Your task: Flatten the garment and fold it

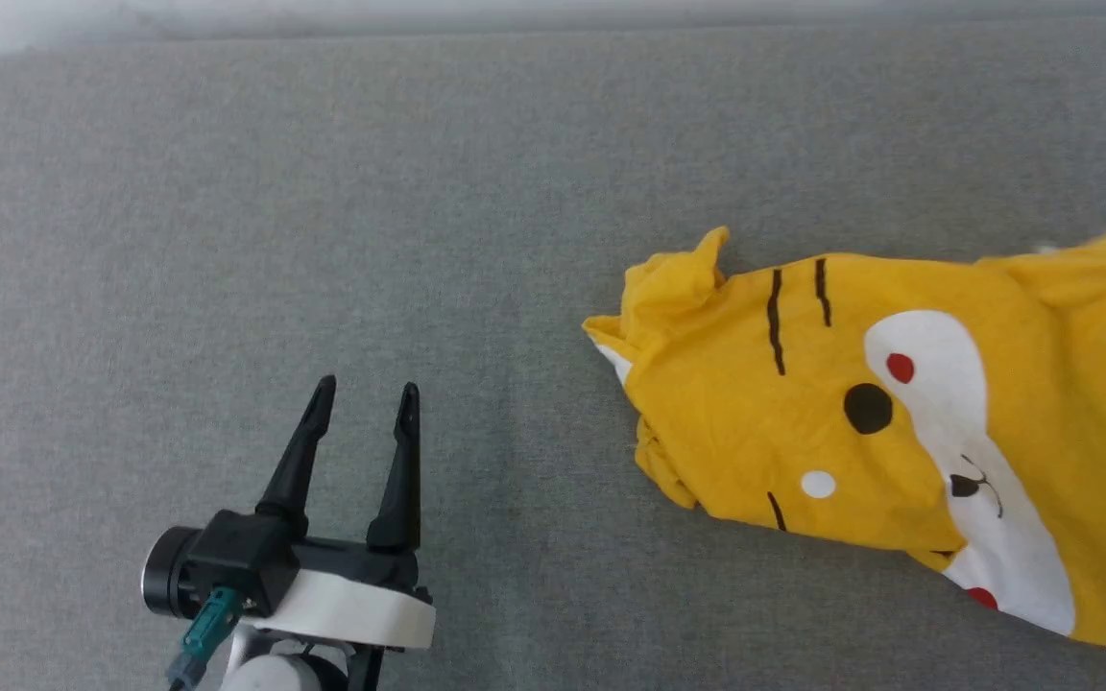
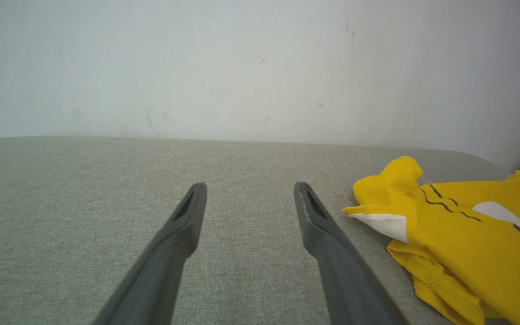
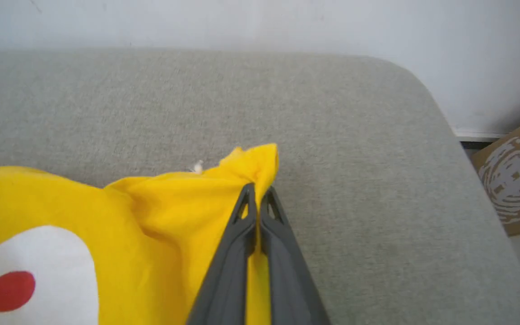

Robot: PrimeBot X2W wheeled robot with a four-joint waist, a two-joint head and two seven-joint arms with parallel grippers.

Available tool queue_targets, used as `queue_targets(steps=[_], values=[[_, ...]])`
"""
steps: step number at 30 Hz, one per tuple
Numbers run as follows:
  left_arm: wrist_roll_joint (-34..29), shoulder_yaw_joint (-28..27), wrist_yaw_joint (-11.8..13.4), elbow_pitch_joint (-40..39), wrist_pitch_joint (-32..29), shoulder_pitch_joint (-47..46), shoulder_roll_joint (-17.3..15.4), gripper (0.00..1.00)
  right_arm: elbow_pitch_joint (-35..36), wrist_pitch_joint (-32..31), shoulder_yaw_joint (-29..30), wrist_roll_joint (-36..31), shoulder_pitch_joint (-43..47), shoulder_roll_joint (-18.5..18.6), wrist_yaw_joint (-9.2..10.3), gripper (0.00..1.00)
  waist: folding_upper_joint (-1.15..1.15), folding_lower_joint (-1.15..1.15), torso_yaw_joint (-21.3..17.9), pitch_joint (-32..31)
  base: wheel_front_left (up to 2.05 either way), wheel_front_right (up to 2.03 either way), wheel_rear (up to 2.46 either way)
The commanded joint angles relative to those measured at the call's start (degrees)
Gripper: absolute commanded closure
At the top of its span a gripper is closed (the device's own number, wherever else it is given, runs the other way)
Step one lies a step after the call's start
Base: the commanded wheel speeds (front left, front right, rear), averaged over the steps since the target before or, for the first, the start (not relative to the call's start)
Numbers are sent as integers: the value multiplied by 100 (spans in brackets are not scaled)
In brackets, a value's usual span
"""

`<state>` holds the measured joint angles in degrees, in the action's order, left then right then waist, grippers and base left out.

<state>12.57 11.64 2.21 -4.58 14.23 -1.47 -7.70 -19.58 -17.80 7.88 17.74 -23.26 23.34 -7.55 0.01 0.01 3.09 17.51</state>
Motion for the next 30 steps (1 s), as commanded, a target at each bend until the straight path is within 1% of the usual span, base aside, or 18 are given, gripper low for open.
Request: queue_targets(steps=[1, 3, 5, 7, 9, 11, 13, 14, 16, 17, 18, 19, 23, 27, 30], values=[[-4, -17, 52, 7, 42, 59, -31, 0, 90, 94, 216, 38, 104, 19, 6, 100, -1, -1, -259, -317, 0, 0, 0], [13, -32, 79, 1, 39, 139, -39, 0, 276, 196, 731, 39, 451, -49, 6, 100, -1, -1, -319, -417, 0, 0, 0], [36, -52, 100, -17, 36, 225, -55, 0, 469, 264, 1336, -30, 973, -194, 6, 100, -1, -1, -368, -487, 0, 0, 0], [61, -78, 121, -34, 37, 314, -75, 0, 630, 264, 1859, -150, 1626, -444, 6, 100, -1, -1, -412, -531, 0, 0, 0], [79, -94, 139, -45, 26, 389, -95, 0, 705, 234, 2292, -262, 2299, -783, 6, 100, -1, -1, -443, -550, 0, 0, 0], [80, -90, 146, -48, 3, 430, -119, 0, 737, 229, 2598, -455, 2883, -1114, 6, 100, -1, -1, -462, -563, 0, 0, 0], [88, -98, 163, -56, -11, 463, -135, 0, 742, 215, 2751, -630, 3255, -1453, 6, 100, -1, -1, -503, -587, 0, 0, 0], [93, -99, 169, -59, -19, 476, -140, 0, 717, 216, 2772, -698, 3359, -1580, 6, 100, -1, -1, -524, -595, 0, 0, 0], [94, -81, 163, -60, -46, 482, -158, 0, 680, 250, 2752, -865, 3463, -1703, 6, 100, -1, -1, -563, -616, 0, 0, 0], [93, -69, 160, -58, -60, 477, -164, 0, 687, 284, 2700, -960, 3462, -1725, 6, 62, -1, -1, -579, -630, 0, 0, 0], [94, -59, 160, -55, -71, 471, -167, 0, 715, 332, 2661, -1001, 3403, -1745, 6, 15, -1, -1, -595, -648, 0, 0, 0], [97, -51, 161, -55, -81, 464, -168, 0, 760, 385, 2641, -1001, 3304, -1763, 6, 0, -1, -1, -606, -667, 0, 0, 0], [105, -4, 149, -45, -95, 433, -168, 0, 1167, 533, 2295, -963, 2891, -1695, 6, 0, -1, -1, -575, -769, 0, 0, 0], [127, 30, 152, -50, -89, 429, -151, 0, 1771, 495, 1769, -608, 2519, -1643, 6, 0, -1, -1, -463, -836, 0, 0, 0], [147, 37, 156, -51, -82, 459, -154, 0, 2088, 309, 1238, -556, 2364, -1419, 6, 0, -1, -1, -381, -837, 0, 0, 0]])
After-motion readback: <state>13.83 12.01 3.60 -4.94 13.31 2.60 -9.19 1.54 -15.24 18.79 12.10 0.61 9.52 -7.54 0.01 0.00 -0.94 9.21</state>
